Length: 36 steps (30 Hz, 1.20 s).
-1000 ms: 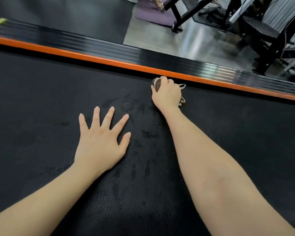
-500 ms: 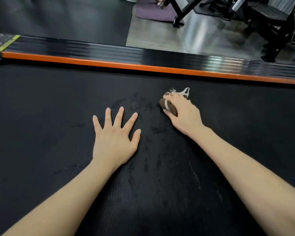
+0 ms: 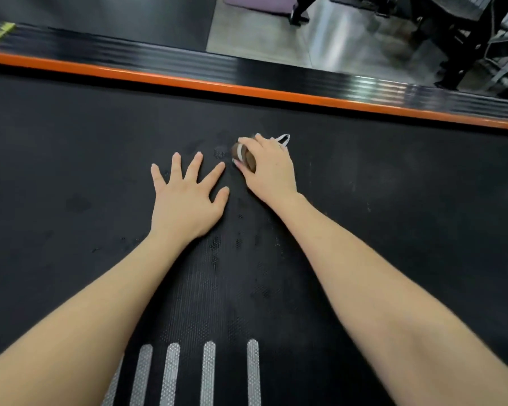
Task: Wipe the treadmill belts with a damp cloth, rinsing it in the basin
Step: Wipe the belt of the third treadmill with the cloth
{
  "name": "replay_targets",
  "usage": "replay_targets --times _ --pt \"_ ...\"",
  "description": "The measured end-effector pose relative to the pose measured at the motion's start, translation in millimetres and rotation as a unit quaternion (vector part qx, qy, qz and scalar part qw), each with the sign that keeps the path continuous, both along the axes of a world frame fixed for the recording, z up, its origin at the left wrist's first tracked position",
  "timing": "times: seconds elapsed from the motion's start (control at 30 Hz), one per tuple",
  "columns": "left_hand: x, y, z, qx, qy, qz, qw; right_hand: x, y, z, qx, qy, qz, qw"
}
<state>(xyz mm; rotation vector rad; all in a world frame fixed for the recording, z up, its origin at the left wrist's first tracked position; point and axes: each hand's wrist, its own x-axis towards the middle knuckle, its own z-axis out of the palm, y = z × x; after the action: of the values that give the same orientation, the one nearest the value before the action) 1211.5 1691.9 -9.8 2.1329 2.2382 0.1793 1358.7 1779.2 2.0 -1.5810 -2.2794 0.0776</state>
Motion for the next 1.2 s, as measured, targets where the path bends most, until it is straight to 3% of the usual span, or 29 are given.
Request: replay_targets --times 0.1,0.2,0.3,0.37,0.47,0.53,0.57,0.7,0.83,1.03,1.1,1.2 --pt "-1 0 2 -0.007 -0.007 -0.002 1.0 30 -80 -3 0.022 0.034 0.116 0.992" --pt "-2 0 5 -0.011 -0.02 -0.006 1.0 74 -208 1 -0.044 0.012 0.234 0.971" --pt "-2 -16 19 -0.019 -0.047 -0.015 0.999 93 -232 6 -0.053 -0.015 0.326 0.944" --pt "-1 -42 29 0.001 -0.04 -0.038 0.998 91 -193 8 -0.046 -0.044 0.311 0.948" --pt "-13 -106 31 0.001 0.002 -0.043 0.999 68 -132 8 -0.048 0.011 0.1 0.994" --pt "-24 -145 25 -0.036 0.041 -0.027 0.998 48 -112 9 -0.048 0.016 -0.023 0.998" --pt "-29 -157 20 -0.052 0.051 -0.019 0.997 41 -111 8 -0.036 0.007 -0.037 0.999" --pt "-32 -169 5 -0.051 0.038 -0.006 0.998 37 -175 5 0.009 0.011 0.119 0.993" --pt "-33 -168 2 -0.027 0.038 -0.012 0.999 45 -255 -1 -0.068 -0.016 0.285 0.956" --pt "-34 -169 0 -0.014 0.027 -0.014 0.999 186 -261 31 -0.211 -0.025 0.246 0.946" --pt "-33 -168 -1 -0.017 0.019 -0.009 1.0 185 -263 34 -0.211 -0.02 0.238 0.948" --pt "-33 -167 -1 -0.011 0.018 -0.009 1.0 111 -262 21 -0.154 -0.006 0.298 0.942"
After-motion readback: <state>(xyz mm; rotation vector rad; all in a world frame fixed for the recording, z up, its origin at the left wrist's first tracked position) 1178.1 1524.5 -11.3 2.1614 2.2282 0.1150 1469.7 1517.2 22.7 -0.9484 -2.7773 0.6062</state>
